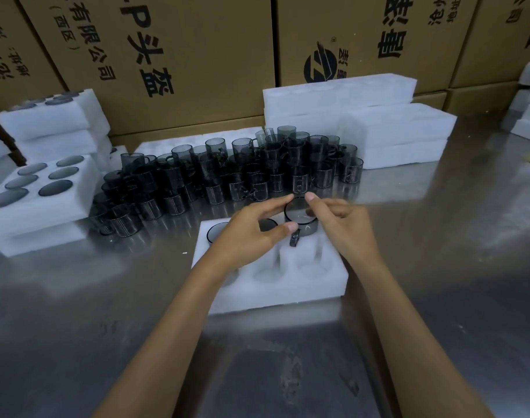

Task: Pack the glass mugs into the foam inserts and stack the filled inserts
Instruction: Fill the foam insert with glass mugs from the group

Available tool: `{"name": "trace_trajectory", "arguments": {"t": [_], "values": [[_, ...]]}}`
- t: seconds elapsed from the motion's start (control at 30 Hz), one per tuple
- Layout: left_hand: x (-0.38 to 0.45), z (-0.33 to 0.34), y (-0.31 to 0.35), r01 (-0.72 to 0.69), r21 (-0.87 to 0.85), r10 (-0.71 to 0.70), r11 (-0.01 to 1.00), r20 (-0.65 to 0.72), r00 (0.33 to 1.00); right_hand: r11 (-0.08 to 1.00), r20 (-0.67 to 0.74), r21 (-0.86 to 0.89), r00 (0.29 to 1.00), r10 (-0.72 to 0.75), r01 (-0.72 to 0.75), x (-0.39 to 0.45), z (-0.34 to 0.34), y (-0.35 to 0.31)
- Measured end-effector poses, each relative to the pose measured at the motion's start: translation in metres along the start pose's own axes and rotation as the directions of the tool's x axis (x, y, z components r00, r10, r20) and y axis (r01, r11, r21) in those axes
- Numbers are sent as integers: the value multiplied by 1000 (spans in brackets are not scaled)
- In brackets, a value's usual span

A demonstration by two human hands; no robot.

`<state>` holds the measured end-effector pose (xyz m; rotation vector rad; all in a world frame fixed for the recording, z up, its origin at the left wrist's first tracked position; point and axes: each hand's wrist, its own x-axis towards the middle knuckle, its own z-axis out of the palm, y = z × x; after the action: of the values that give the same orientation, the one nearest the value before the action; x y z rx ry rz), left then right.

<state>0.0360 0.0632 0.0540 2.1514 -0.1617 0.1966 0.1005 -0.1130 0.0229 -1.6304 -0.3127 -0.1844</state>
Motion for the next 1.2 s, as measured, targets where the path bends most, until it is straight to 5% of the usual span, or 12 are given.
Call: {"name": "trace_trajectory", "arguments": {"t": [0.13,0.5,1.2], "values": [[1,3,-2,15,11,-15,1000,-16,1000,999,39,-5,998,-49,49,-1,2,-1],[5,14,-7,39,439,-34,898,-19,999,971,146,85,966,212,-226,0,-1,4],[5,16,-6,58,390,-26,919,-87,996,901,121,194,921,370,-388,1,1,9]]}}
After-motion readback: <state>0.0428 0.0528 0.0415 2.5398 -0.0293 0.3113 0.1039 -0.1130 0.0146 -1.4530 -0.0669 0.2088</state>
